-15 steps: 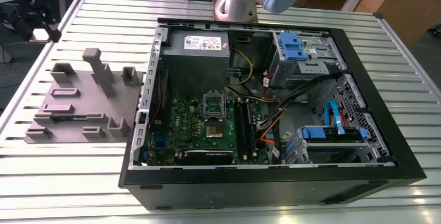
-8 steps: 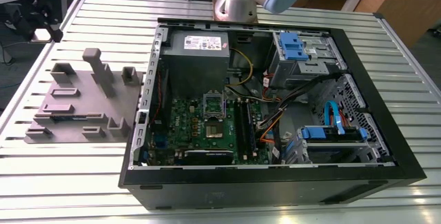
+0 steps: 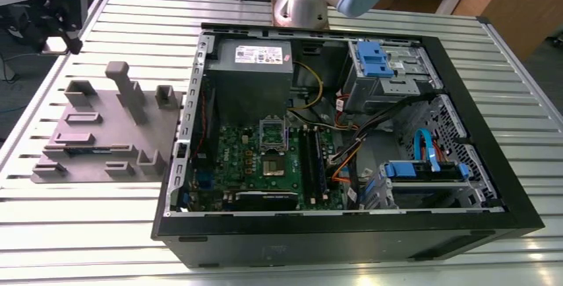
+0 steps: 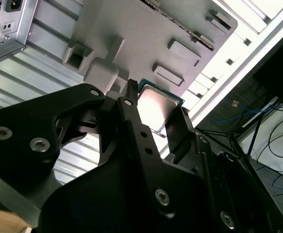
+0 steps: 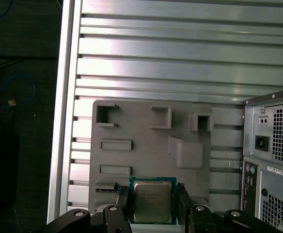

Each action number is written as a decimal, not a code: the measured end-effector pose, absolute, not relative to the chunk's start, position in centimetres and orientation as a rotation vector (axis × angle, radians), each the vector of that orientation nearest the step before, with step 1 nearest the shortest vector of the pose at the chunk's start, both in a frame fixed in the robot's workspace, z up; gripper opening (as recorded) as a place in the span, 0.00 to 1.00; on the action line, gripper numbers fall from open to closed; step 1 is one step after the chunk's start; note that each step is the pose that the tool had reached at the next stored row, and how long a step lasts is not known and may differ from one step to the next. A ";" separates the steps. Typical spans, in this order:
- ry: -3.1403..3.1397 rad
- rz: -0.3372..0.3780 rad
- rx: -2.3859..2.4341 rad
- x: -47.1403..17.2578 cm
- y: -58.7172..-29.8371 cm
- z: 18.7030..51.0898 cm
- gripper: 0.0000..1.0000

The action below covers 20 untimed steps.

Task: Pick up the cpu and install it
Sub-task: 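Pick up the cpu and move it towards the insertion slot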

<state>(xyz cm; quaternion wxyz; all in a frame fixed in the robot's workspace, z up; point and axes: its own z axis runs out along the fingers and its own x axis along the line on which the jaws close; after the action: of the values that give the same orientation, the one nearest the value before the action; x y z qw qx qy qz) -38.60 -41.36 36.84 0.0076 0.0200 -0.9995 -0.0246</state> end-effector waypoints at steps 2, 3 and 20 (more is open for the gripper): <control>-3.125 -0.077 0.062 -38.5 -41.4 36.8 0.47; -3.125 -0.077 0.063 -38.5 -41.4 36.8 0.47; -3.125 -0.077 0.063 -38.0 -41.4 36.8 0.47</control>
<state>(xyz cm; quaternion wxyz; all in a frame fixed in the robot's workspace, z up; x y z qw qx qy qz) -37.97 -41.36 36.84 0.0076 0.0200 -0.9995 -0.0246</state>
